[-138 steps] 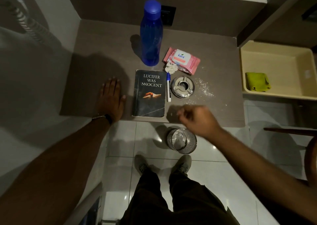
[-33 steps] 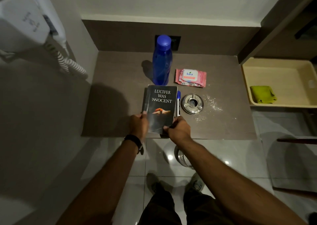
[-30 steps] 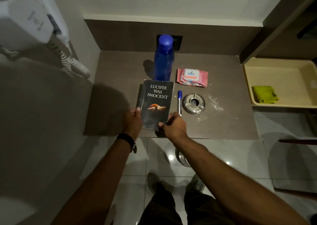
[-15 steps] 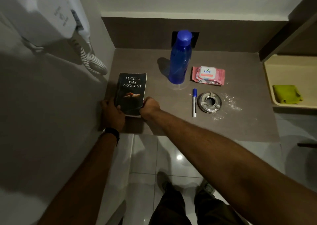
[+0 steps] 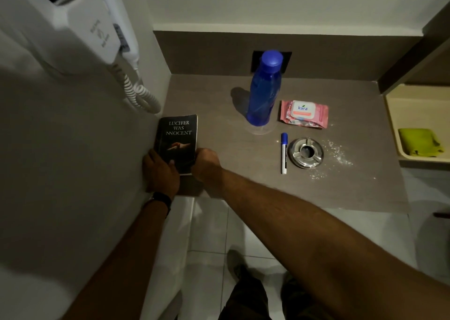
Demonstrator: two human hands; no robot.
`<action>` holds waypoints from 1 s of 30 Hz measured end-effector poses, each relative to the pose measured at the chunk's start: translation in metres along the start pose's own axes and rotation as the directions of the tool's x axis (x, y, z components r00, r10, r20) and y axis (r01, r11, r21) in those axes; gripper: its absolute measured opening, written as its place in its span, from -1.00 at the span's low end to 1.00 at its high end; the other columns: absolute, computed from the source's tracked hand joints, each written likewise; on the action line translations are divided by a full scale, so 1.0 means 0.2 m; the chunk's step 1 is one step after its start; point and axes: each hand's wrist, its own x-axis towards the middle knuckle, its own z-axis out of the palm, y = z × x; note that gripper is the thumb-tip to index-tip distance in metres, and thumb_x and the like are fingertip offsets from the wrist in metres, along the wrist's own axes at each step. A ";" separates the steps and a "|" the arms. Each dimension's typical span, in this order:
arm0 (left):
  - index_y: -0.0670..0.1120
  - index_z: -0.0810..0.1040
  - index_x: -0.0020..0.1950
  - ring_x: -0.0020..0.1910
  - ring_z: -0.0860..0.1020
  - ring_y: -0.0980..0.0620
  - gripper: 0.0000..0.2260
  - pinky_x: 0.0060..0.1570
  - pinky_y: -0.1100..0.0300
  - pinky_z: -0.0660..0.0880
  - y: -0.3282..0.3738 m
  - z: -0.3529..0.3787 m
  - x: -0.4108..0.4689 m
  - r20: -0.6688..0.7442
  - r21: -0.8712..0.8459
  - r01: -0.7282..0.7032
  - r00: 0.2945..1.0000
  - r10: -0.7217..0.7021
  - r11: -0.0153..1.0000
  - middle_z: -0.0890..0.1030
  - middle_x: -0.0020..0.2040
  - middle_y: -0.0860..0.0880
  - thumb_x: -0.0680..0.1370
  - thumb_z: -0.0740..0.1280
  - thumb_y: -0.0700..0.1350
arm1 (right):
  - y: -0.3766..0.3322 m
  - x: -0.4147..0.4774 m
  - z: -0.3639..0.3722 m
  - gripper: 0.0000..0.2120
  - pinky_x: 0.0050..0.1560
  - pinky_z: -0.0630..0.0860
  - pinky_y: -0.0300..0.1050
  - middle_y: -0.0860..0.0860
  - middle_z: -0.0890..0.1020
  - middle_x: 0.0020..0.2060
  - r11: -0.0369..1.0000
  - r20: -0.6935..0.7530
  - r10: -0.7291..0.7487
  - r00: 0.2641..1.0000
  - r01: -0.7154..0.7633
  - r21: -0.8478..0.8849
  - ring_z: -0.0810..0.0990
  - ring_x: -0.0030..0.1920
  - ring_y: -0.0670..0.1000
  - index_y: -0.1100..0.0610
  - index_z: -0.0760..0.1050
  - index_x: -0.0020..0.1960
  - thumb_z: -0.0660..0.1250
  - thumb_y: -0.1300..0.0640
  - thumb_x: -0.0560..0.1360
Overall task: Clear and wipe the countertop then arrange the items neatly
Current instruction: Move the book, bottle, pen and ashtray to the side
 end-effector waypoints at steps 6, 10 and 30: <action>-0.36 0.20 0.62 0.54 0.29 -0.34 -0.38 0.58 -0.16 0.14 0.01 0.03 -0.04 -0.001 0.198 -0.071 0.997 0.073 0.978 0.31 0.55 -0.36 0.73 0.20 0.05 | 0.03 -0.05 -0.03 -0.76 0.24 0.64 0.08 0.23 0.70 0.14 0.995 -0.011 -0.095 0.995 0.094 -0.033 0.69 0.18 0.22 0.31 0.63 0.21 0.44 0.24 0.57; -0.35 0.36 0.52 0.45 0.39 -0.35 -0.39 0.49 -0.21 0.28 0.16 -0.03 -0.06 -0.111 0.032 -0.073 0.991 0.076 0.997 0.43 0.46 -0.35 0.69 0.26 0.12 | 0.07 -0.13 -0.13 -0.82 0.21 0.64 0.11 0.22 0.72 0.07 0.987 -0.052 -0.133 0.990 0.137 0.088 0.70 0.12 0.21 0.28 0.66 0.12 0.38 0.21 0.59; -0.01 0.42 0.44 0.32 0.52 0.02 -0.25 0.33 0.06 0.50 1.35 0.04 0.03 0.068 -0.579 -0.325 0.895 0.441 0.748 0.49 0.34 0.03 0.33 0.67 -0.02 | 0.42 -0.26 -0.98 -0.68 0.10 0.68 0.04 0.04 0.66 0.00 0.948 -0.595 -0.023 0.804 0.206 0.242 0.67 -0.02 -0.01 0.16 0.53 0.25 0.47 0.08 0.55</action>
